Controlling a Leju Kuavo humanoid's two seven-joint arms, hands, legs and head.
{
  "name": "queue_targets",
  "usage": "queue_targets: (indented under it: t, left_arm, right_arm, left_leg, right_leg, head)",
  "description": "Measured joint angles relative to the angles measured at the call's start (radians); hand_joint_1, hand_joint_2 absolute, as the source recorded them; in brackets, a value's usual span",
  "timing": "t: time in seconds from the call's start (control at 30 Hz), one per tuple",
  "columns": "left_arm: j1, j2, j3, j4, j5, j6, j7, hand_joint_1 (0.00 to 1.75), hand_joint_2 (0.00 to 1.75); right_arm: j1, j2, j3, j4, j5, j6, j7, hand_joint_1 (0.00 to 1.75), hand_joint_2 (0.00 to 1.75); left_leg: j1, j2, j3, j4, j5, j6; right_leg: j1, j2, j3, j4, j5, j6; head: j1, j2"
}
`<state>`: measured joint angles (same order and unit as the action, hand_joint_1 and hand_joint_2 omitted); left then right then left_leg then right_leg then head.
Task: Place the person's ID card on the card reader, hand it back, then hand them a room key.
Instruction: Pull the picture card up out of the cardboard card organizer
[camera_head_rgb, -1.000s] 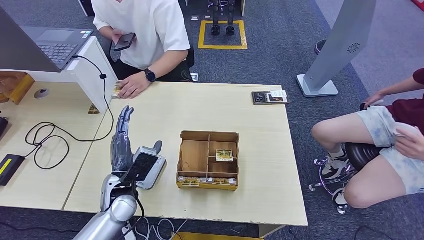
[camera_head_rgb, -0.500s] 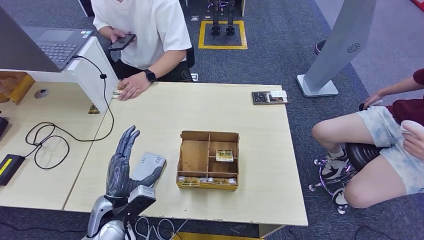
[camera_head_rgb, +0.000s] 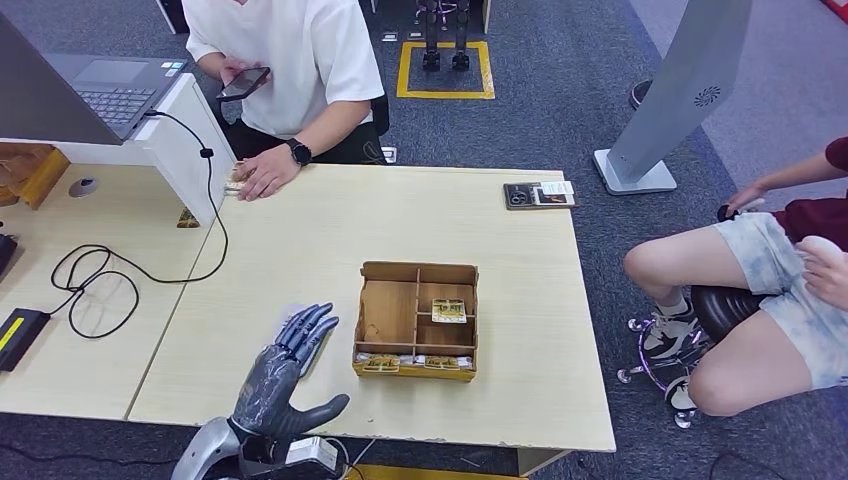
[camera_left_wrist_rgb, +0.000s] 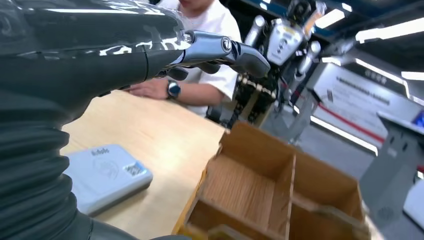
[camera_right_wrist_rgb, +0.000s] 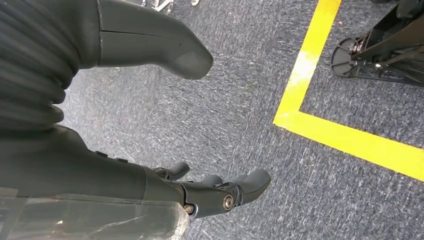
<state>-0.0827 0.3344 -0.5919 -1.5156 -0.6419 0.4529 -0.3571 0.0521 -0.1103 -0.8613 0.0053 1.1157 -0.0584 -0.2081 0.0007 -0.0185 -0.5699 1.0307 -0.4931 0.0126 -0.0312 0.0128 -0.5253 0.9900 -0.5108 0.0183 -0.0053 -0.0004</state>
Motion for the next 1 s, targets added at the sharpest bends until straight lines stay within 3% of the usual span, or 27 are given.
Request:
queue_targets:
  t: [0.27, 0.47, 0.7, 1.0]
  left_arm:
    - [-0.024, 0.062, -0.095, 0.0, -0.062, -0.142, 0.031, 0.0, 1.75]
    - [-0.059, 0.075, -0.148, 0.0, -0.108, -0.18, 0.067, 0.0, 1.75]
    - [-0.093, 0.051, -0.194, 0.0, -0.155, -0.119, 0.131, 0.0, 1.75]
    - [-0.096, -0.027, -0.199, 0.002, -0.19, 0.036, 0.187, 0.0, 1.75]
  right_arm:
    - [-0.007, -0.004, 0.021, 0.0, -0.01, -0.002, 0.009, 0.0, 1.75]
    - [-0.015, -0.008, 0.037, 0.0, -0.008, -0.002, 0.012, 0.0, 1.75]
    - [-0.02, -0.009, 0.05, 0.0, -0.017, 0.001, 0.019, 0.0, 1.75]
    - [-0.02, -0.009, 0.063, 0.0, -0.045, 0.007, 0.022, 0.0, 1.75]
  left_leg:
    - [0.0, 0.0, 0.0, 0.0, 0.0, 0.0]
    - [0.0, 0.0, 0.0, 0.0, 0.0, 0.0]
    - [0.0, 0.0, 0.0, 0.0, 0.0, 0.0]
    - [0.0, 0.0, 0.0, 0.0, 0.0, 0.0]
  right_leg:
    - [0.0, 0.0, 0.0, 0.0, 0.0, 0.0]
    - [0.0, 0.0, 0.0, 0.0, 0.0, 0.0]
    - [0.0, 0.0, 0.0, 0.0, 0.0, 0.0]
    - [0.0, 0.0, 0.0, 0.0, 0.0, 0.0]
  head:
    - [0.0, 0.0]
    - [0.0, 0.0]
    - [0.0, 0.0]
    - [0.0, 0.0]
